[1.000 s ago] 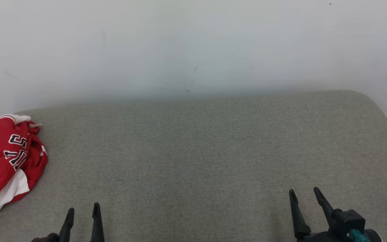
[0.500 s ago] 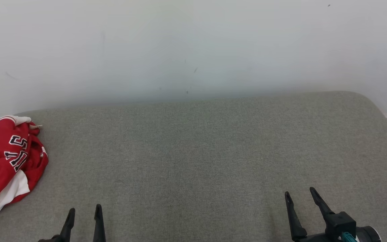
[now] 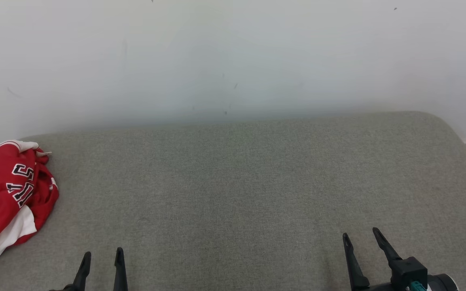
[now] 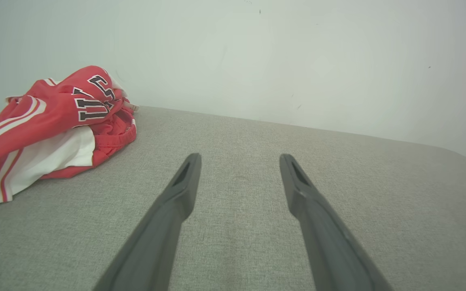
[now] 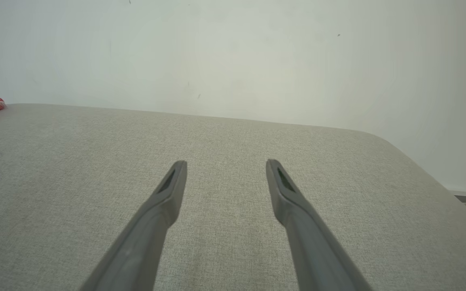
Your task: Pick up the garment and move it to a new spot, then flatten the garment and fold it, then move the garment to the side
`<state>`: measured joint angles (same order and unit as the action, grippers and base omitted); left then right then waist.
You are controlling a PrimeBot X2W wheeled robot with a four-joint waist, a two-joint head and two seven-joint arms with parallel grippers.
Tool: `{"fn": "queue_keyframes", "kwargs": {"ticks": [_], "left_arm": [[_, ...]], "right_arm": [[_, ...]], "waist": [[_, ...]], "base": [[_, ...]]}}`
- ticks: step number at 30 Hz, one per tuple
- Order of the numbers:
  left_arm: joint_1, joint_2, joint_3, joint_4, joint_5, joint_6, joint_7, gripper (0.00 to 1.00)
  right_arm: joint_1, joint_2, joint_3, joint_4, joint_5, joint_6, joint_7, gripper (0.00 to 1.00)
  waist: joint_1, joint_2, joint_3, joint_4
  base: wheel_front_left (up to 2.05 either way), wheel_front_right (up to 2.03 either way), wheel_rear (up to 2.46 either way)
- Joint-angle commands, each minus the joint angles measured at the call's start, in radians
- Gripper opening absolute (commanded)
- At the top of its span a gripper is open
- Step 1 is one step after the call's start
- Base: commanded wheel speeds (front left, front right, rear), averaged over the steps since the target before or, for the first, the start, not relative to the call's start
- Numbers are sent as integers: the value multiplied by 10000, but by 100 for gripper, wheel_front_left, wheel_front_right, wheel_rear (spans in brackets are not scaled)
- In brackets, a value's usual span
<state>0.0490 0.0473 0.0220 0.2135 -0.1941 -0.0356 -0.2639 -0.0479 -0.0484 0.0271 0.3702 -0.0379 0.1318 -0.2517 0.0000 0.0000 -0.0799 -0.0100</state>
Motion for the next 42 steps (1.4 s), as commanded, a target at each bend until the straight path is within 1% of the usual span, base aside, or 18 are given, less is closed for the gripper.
{"fn": "queue_keyframes", "kwargs": {"ticks": [1, 5, 9, 16, 28, 33, 36, 42], "left_arm": [[94, 56, 5, -13, -94, 3, -10, 100], [51, 56, -11, 30, -114, -24, -10, 100], [57, 53, 37, 73, -2, -45, -9, 100], [279, 56, 224, 22, 247, -72, -9, 100], [377, 73, 749, 30, 613, -332, -9, 100], [378, 72, 881, 59, 657, -368, -10, 100], [430, 71, 1014, 52, 655, -384, -9, 100], [441, 60, 1232, -96, 547, -361, -9, 100]], "right_arm": [[95, -33, 0, -18, -35, -21, -59, 100], [133, -33, -34, -48, -12, -21, -60, 100], [161, -31, -72, -88, -41, -21, -73, 100], [293, -29, -46, -104, 145, -21, -87, 100], [393, -29, 100, -33, 558, -21, -132, 100], [295, -29, 212, 25, 688, -21, -139, 100], [246, -29, 292, 13, 742, -21, -144, 100], [73, -33, 381, -12, 667, -21, -145, 100]], "waist": [[0, 0, -8, 12], [0, 0, -24, 173], [0, 0, -60, 552], [0, 0, -172, 1609], [0, 0, -286, 3570], [0, 0, -283, 4244], [0, 0, -260, 4539], [0, 0, -65, 4728]], "base": [[0, 0, 0], [0, 0, 0], [0, 0, 0], [0, 0, 0], [0, 0, 0], [0, 0, 0], [0, 0, 0], [0, 0, 0]]}}
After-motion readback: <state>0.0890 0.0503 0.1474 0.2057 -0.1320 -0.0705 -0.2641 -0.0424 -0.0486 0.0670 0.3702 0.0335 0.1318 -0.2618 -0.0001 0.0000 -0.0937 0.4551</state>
